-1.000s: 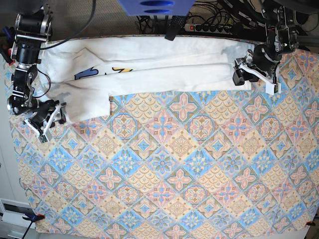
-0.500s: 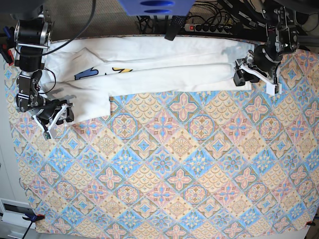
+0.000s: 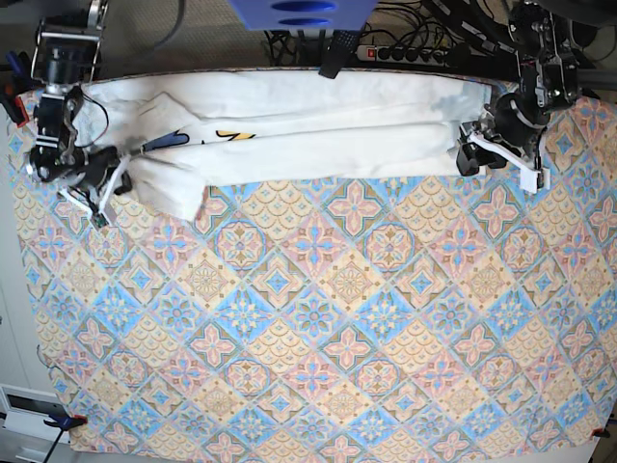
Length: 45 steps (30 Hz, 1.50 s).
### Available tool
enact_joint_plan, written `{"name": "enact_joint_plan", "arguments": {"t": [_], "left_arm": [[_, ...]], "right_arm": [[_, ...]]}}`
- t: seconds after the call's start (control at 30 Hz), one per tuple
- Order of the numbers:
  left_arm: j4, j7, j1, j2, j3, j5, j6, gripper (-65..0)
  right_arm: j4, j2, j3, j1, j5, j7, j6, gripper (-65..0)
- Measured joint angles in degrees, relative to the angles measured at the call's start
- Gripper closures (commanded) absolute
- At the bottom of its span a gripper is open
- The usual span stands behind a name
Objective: Fold the T-shirt properly
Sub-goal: 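Grasp the folded strip's ends with both grippers, then fold the strip end with the left gripper toward the right gripper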
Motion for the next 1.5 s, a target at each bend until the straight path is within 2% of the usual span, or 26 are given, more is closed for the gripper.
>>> {"name": "enact_joint_plan", "arguments": {"t": [0.07,0.17,0.27,0.37,0.47,0.77,0.87,1.0,1.1,1.2,1.33,1.5], "left_arm": [[0.0,-0.2,-0.2,0.0,0.1,-0.2,-0.1,-36.1],[0.0,-0.2,-0.2,0.3,0.1,-0.1,0.0,-36.1],[0.0,-0.1,-0.1,0.1,0.0,0.2,0.1,-36.1],[-0.1,-0.1,-0.2,0.0,0.1,0.1,0.0,-36.1],[-0.7,-0.2,-0.2,0.1,0.1,-0.1,-0.1,-36.1],[-5.2,0.0,-1.4,-1.3,0.1,-0.1,0.0,-36.6],[-5.2,0.0,-1.5,-3.0,0.2,0.1,0.0,-36.7],[-5.2,0.2,-1.5,-7.2,2.8,0.2,0.2,-36.8],[-5.2,3.7,-1.7,-10.4,6.2,0.1,-0.3,-36.8],[-5.4,3.9,-2.0,-11.3,7.4,0.1,-0.1,-36.8],[-10.5,3.9,-3.9,-14.0,11.4,-0.1,-0.5,-36.8],[-15.5,3.7,-5.9,-14.7,15.2,0.3,0.1,-36.8]], "right_arm": [[7.7,0.8,2.5,-3.8,-0.7,-4.0,-0.6,-0.6],[18.6,1.2,3.9,-7.5,0.4,-6.5,-0.5,-0.6],[27.2,0.0,5.0,-12.4,2.3,-8.9,-0.2,-0.6],[32.5,-1.4,7.6,-16.9,4.7,-12.9,0.1,-0.6],[36.3,-1.0,10.7,-20.0,8.7,-12.9,-0.2,-0.6],[36.9,-1.3,12.0,-31.6,8.9,-13.7,-0.2,-0.7],[37.0,-1.2,12.0,-32.5,9.5,-13.1,-0.2,-1.6],[36.9,-1.2,12.2,-32.5,9.3,-13.5,-0.2,-8.5],[36.9,-1.2,12.3,-32.4,9.3,-13.2,-0.2,-11.3],[36.9,-1.2,12.3,-32.4,9.4,-13.2,-0.2,-11.3],[36.9,-1.2,12.3,-32.4,9.3,-13.4,-0.2,-11.3],[36.9,-1.3,12.2,-32.4,9.3,-13.2,-0.2,-11.3]]}}
